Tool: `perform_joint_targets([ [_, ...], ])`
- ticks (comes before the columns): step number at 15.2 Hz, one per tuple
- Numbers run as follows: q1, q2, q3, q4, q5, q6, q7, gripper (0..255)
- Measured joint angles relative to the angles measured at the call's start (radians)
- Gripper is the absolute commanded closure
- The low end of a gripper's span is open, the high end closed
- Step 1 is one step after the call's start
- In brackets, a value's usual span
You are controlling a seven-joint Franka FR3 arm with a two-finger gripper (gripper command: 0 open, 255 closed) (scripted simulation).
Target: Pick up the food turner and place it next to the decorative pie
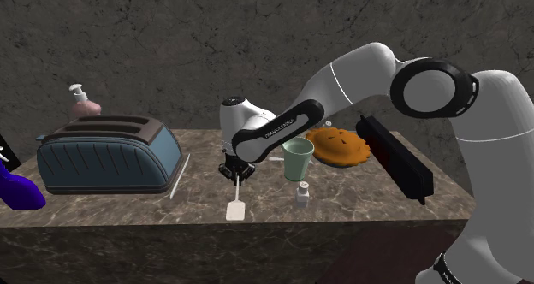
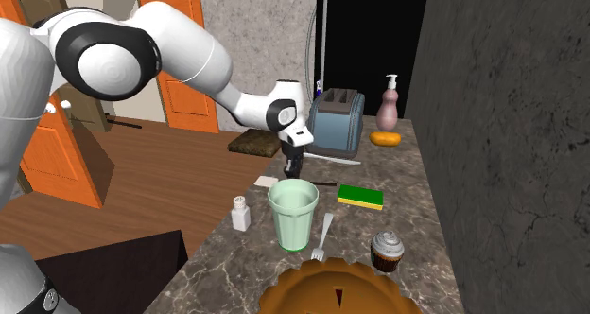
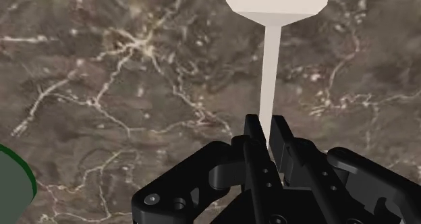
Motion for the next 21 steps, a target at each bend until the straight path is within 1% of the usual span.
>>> perform_joint_targets([
  [11, -0.014, -0.081, 0.022, 0.023, 0.034, -0.100, -0.026, 255],
  [21, -0.021, -0.138, 0.038, 0.074, 0.062, -0.205, -0.048, 255],
])
